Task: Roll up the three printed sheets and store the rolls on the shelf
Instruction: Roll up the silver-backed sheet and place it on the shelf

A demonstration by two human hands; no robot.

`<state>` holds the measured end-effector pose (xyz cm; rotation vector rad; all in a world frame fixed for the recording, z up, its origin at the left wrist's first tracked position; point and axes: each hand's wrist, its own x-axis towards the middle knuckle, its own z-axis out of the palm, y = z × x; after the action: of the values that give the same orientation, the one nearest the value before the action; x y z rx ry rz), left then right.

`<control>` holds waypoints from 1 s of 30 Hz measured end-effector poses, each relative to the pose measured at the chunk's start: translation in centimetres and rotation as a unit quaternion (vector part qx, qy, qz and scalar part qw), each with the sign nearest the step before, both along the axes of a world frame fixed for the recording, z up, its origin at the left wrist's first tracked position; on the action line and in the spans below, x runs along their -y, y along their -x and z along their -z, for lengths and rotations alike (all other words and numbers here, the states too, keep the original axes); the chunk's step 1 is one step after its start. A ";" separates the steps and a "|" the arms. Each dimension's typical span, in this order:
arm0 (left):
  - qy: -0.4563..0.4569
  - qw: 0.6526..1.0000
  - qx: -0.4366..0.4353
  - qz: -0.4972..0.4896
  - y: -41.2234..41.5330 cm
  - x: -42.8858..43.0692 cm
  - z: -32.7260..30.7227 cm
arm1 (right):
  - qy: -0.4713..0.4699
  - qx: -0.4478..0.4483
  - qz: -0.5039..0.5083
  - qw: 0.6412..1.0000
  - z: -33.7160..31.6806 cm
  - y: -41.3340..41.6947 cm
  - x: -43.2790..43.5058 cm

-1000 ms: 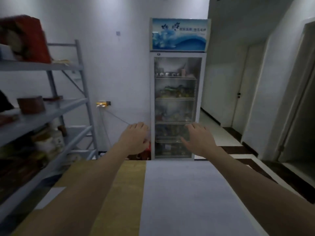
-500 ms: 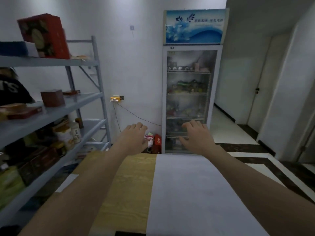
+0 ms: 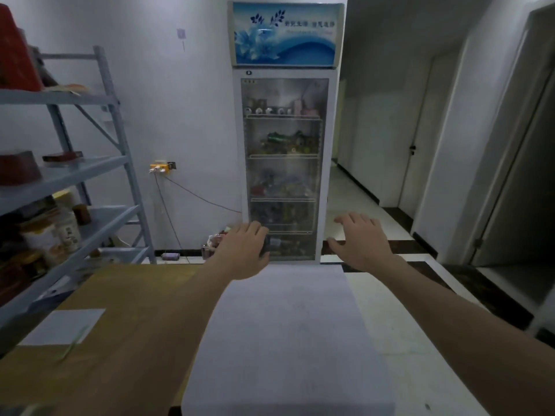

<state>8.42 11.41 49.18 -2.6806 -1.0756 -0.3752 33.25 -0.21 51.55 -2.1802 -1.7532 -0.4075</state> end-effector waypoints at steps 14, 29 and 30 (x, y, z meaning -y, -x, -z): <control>0.008 0.998 -0.015 -0.056 0.7 -4.8 1.6 | 0.001 -0.021 -0.026 0.999 1.0 0.3 -4.8; 0.044 0.997 -0.003 -0.061 1.2 -7.0 4.3 | 0.017 -0.031 -0.045 0.998 2.4 0.7 -8.2; 0.051 0.997 -0.007 -0.061 1.0 -6.8 4.7 | 0.019 -0.035 -0.047 0.998 2.9 0.6 -8.3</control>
<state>7.40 18.22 44.44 -2.6828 -1.2789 -0.2868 32.62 8.04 48.69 -2.1015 -1.8297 -0.2746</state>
